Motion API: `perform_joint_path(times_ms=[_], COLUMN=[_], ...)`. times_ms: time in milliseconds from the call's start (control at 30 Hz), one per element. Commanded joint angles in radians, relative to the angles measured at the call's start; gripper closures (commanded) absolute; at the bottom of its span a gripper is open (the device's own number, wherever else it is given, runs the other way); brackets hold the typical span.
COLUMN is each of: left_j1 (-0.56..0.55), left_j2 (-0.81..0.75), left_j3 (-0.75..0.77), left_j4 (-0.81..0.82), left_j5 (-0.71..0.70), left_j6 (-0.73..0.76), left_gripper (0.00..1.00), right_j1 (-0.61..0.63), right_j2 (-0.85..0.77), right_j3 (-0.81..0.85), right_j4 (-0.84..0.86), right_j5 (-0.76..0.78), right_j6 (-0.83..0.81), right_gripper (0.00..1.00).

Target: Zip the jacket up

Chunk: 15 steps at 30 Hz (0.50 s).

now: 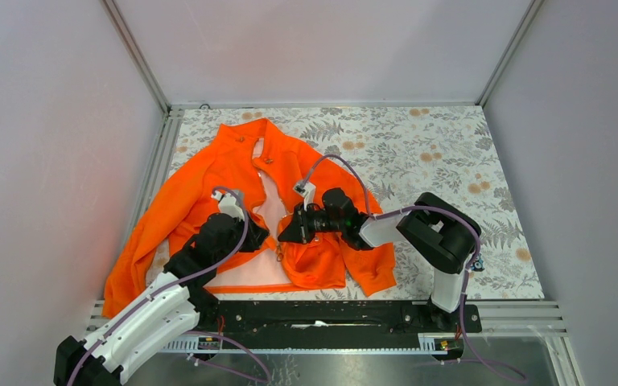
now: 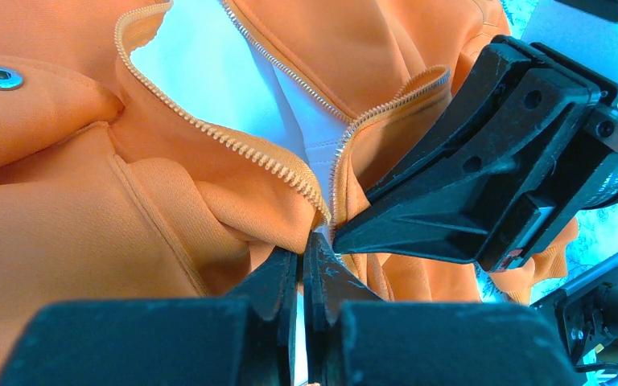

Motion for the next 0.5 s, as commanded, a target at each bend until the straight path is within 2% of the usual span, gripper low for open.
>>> perform_joint_path(times_ms=[0,467], left_j1=[-0.004,-0.013], left_j2=[0.004,0.0], left_j3=[0.021,0.02], left_j4=[0.058,0.056], left_j5=[0.003,0.002], left_j6=[0.013,0.015], left_gripper=[1.0,1.0], right_j1=[0.012,0.013], right_j2=[-0.032,-0.038], right_j3=[0.013,0.01], right_j4=[0.013,0.014], right_j5=[0.018,0.028], right_j6=[-0.036,-0.027], right_gripper=[1.0,1.0])
